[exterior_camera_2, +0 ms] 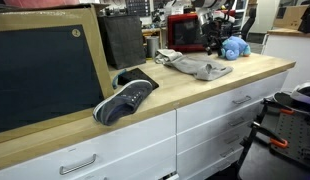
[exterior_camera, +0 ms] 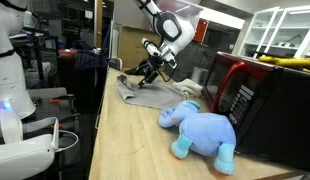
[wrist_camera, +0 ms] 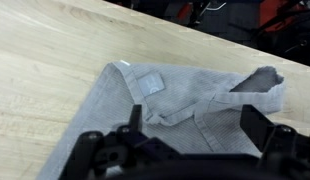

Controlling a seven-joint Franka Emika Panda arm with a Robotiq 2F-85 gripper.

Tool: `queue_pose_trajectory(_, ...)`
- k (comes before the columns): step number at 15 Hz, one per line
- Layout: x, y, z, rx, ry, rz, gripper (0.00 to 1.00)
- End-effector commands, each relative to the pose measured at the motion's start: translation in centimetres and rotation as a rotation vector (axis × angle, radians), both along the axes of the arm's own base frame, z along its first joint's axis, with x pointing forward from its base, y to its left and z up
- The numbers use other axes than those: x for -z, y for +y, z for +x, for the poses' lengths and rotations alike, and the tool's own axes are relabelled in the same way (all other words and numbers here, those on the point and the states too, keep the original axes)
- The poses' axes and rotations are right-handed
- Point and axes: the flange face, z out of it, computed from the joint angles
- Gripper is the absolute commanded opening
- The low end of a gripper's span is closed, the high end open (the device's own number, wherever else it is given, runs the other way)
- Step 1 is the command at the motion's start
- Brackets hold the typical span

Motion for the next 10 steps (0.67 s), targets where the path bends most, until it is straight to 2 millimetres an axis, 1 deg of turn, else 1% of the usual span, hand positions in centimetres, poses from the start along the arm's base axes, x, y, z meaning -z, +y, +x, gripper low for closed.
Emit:
queue_pose_trajectory(1,0.0,1.6,-1.6,0.075,0.032,-0.043,1.00)
queue_pose_trajectory(3,0.2,2.4,-2.2,0.112,0.039,-0.050,1.00)
queue_pose_trajectory(5,0.3,3.2,-2.9,0.143,0.024,-0.057,0.96)
queue_pose_trajectory(6,0.2,3.6,-3.1,0.155,0.012,-0.059,1.00)
queue_pose_trajectory(7,0.2,4.0,-3.4,0.172,-0.004,-0.058,0.99)
queue_pose_trajectory(10,0.4,5.1,-3.0,0.287,-0.089,-0.056,1.00)
